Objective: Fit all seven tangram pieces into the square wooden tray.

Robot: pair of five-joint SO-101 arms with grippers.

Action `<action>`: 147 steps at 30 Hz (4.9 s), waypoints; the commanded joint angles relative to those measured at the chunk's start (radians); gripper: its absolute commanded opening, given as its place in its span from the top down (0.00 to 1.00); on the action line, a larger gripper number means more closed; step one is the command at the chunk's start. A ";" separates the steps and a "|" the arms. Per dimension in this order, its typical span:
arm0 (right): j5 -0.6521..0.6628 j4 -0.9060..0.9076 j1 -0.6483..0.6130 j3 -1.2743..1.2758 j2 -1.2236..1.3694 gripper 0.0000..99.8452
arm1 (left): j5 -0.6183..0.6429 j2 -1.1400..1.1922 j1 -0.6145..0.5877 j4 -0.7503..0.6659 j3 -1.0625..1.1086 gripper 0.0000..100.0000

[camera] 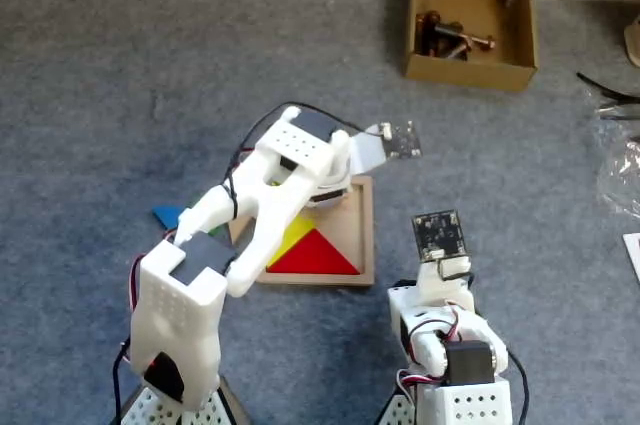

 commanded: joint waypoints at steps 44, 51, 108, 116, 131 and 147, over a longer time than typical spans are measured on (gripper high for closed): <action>-0.008 -0.018 -0.010 0.117 -0.008 0.99 | -0.049 -0.019 -0.054 0.037 -0.031 0.98; -0.008 -0.018 -0.010 0.117 -0.008 0.99 | -0.049 -0.022 -0.058 0.038 -0.031 0.98; -0.008 -0.018 -0.010 0.117 -0.008 0.99 | -0.049 -0.059 -0.005 0.043 -0.068 0.99; -0.008 -0.018 -0.010 0.117 -0.008 0.99 | -0.052 -0.059 -0.007 -0.181 0.088 0.99; -0.008 -0.018 -0.010 0.117 -0.008 0.99 | -0.049 -0.059 -0.079 -0.207 0.137 0.99; -0.008 -0.018 -0.010 0.117 -0.008 0.99 | -0.212 -0.070 -0.096 -0.083 0.108 0.99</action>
